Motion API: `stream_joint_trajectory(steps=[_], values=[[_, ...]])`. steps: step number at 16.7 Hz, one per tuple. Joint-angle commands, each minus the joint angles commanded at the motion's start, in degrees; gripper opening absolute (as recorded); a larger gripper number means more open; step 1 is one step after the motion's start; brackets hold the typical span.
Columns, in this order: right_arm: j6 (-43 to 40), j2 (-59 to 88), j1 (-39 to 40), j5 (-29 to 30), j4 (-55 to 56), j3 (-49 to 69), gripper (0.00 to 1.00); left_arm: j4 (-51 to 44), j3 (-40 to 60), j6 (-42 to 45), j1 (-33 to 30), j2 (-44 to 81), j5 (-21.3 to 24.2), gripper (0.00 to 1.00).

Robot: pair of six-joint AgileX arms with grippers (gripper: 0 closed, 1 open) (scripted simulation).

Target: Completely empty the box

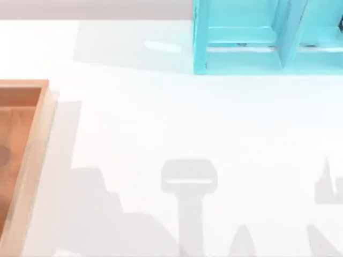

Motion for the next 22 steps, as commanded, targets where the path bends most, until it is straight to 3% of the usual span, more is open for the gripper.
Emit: stream_joint_trajectory(steps=[6, 14, 18, 22], values=[[0.0, 0.0, 0.0, 0.0, 0.0, 0.0, 1.0, -11.26, 8.78, -0.6, -0.34, -3.36, 0.28, 0.0], [0.0, 0.0, 0.0, 0.0, 0.0, 0.0, 1.0, -12.06, 9.56, -1.35, -0.93, -3.28, 0.28, 0.0], [0.0, 0.0, 0.0, 0.0, 0.0, 0.0, 1.0, -9.83, 8.86, -9.34, -9.02, -0.77, 0.28, 0.0], [0.0, 0.0, 0.0, 0.0, 0.0, 0.0, 1.0, -6.35, 7.43, -24.43, -24.19, 1.89, 0.26, 0.0]])
